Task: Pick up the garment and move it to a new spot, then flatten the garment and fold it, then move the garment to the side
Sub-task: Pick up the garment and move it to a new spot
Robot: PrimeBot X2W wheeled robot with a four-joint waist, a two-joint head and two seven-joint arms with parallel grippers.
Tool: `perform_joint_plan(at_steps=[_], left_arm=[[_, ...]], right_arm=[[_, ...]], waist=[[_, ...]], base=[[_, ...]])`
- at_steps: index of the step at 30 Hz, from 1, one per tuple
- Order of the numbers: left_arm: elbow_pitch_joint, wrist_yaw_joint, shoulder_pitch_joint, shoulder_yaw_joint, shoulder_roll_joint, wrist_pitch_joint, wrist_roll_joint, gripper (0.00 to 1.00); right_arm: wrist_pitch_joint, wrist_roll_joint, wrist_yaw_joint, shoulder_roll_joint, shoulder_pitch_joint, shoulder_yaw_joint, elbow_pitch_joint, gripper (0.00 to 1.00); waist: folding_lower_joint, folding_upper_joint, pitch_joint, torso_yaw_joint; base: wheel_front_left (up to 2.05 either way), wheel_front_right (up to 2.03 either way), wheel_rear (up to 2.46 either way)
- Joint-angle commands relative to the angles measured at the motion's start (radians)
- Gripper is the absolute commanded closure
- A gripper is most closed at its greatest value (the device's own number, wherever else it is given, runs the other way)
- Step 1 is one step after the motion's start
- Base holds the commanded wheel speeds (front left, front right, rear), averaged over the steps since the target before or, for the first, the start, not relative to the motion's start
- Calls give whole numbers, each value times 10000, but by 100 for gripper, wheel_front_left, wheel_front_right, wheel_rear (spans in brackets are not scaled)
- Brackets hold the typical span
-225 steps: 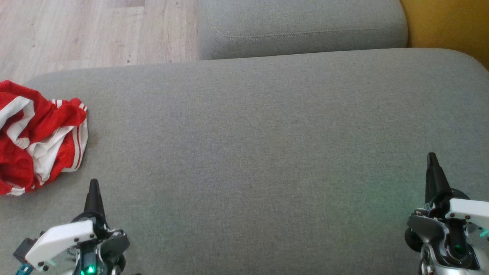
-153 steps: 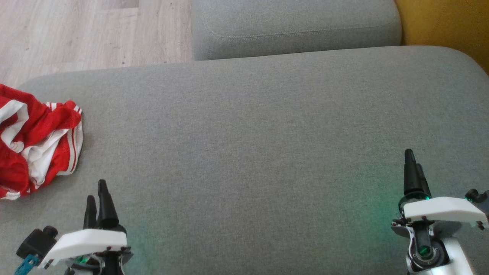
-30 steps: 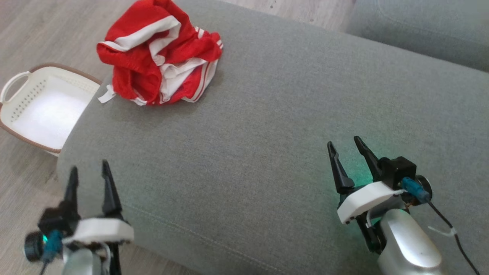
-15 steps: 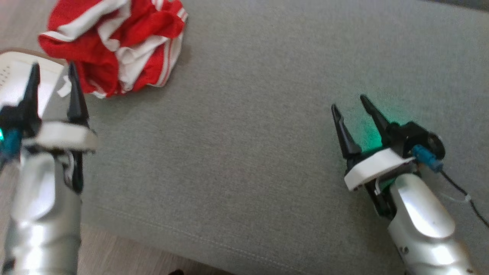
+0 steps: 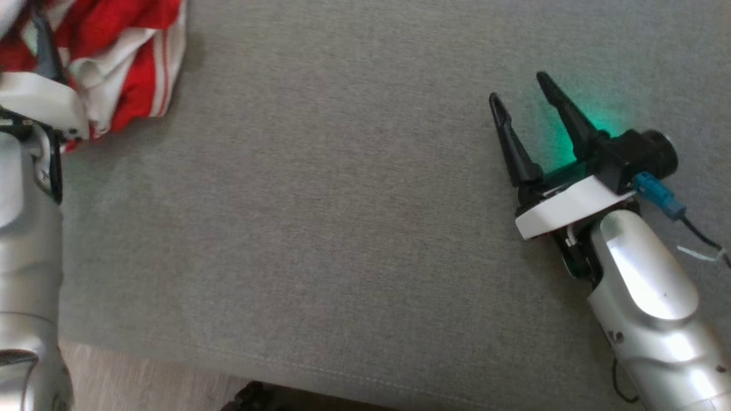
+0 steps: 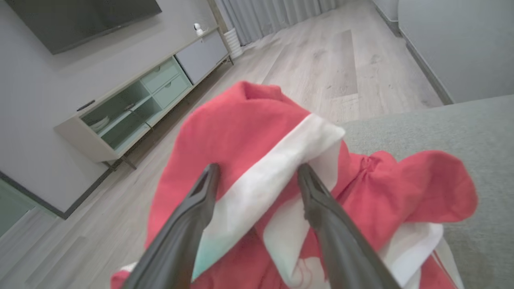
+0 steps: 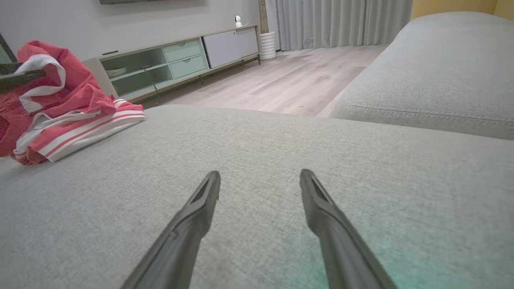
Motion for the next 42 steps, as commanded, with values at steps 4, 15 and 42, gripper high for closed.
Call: perform_joint_plan(at_steps=[4, 15, 42], left_arm=[[381, 463, -421, 610, 731, 68, -222, 0], [690, 363, -1024, 750, 681, -619, -696, 100], [-4586, -695, 820, -4887, -2533, -861, -4610, 100]], right_arm=[[-61, 127, 40, -37, 26, 108, -210, 0], [-61, 285, 40, 200, 257, -219, -73, 0], [-61, 401, 40, 1401, 1783, -1323, 347, 0]], waist=[[-1, 0, 357, -412], [-1, 0, -168, -610], [-1, 0, -2972, -3966]], base=[[0, 0, 0], [0, 0, 0], [0, 0, 0]])
